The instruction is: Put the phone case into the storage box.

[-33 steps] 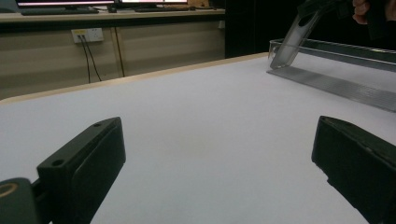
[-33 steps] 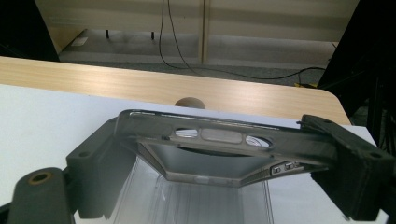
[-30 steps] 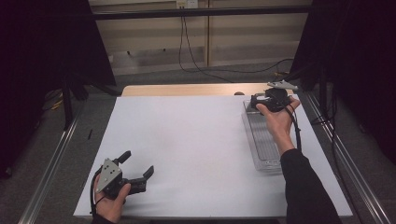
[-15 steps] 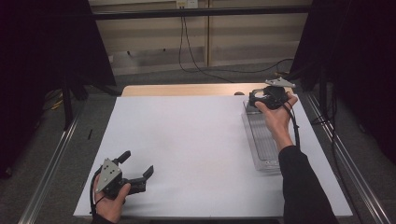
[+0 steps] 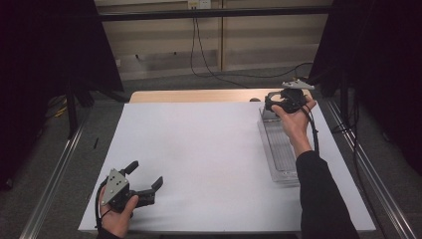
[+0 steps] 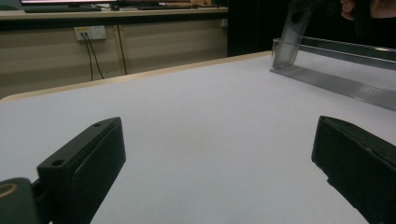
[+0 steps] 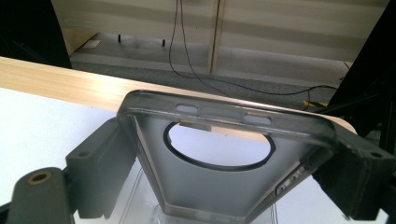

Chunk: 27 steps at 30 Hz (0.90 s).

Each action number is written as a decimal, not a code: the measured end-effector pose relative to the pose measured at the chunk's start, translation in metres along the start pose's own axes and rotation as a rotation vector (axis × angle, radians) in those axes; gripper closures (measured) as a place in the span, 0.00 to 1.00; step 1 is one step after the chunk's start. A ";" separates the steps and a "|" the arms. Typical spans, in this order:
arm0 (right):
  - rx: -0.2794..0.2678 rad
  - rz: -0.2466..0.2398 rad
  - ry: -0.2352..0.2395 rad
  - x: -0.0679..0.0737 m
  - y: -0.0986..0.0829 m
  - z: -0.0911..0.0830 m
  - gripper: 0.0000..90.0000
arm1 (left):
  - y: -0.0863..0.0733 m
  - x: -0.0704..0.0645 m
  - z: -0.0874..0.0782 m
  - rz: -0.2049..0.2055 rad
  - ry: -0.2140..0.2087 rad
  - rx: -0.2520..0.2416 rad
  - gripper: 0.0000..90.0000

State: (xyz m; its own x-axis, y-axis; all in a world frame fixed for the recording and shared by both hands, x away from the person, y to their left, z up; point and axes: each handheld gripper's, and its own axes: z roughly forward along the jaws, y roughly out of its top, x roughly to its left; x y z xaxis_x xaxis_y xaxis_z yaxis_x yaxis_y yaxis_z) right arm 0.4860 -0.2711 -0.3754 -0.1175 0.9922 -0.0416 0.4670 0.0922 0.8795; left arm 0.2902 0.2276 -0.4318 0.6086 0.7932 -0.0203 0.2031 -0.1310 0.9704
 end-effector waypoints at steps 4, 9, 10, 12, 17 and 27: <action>-0.003 0.008 0.003 -0.001 0.001 0.003 0.13 | 0.000 0.000 0.000 -0.001 -0.004 0.000 0.03; -0.013 0.014 -0.005 0.001 0.001 0.005 0.13 | 0.000 0.000 0.001 0.005 -0.001 0.004 0.03; -0.015 0.019 -0.005 0.000 0.001 0.006 0.13 | 0.000 0.000 0.001 0.003 -0.003 0.004 0.03; -0.016 0.026 0.004 -0.002 0.001 0.007 0.13 | -0.001 0.000 0.001 0.003 -0.002 0.004 0.03; -0.032 0.032 0.009 -0.003 0.000 0.011 0.13 | 0.000 0.000 0.000 0.004 -0.003 -0.001 0.03; -0.020 0.055 0.034 -0.006 0.001 0.018 0.12 | 0.000 0.000 0.000 0.011 -0.003 0.003 0.03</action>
State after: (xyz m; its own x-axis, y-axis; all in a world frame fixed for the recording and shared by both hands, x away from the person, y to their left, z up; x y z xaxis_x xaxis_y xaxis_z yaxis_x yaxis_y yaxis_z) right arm 0.5034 -0.2750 -0.3830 -0.1222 0.9922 0.0225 0.4563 0.0361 0.8891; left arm 0.2900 0.2279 -0.4317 0.6132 0.7898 -0.0106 0.1990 -0.1416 0.9697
